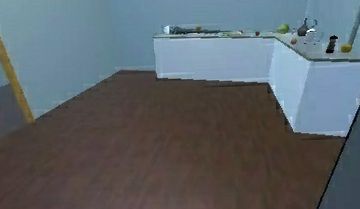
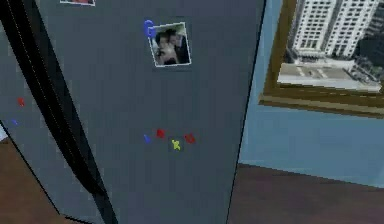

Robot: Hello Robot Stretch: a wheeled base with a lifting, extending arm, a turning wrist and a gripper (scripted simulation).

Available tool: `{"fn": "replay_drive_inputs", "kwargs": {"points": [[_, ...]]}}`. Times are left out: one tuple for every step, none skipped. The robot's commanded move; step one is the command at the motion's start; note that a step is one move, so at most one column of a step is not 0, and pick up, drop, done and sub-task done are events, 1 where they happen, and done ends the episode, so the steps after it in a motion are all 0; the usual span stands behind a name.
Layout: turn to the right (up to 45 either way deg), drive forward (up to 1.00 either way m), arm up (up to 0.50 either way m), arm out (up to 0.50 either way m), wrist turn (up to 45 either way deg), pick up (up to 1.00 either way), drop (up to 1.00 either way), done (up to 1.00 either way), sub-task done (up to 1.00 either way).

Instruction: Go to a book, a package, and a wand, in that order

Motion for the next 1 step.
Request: {"fn": "replay_drive_inputs", "kwargs": {"points": [[0.0,0.20,0.00,0.00,0.0,0.00,0.00,0.00,0.00]]}}
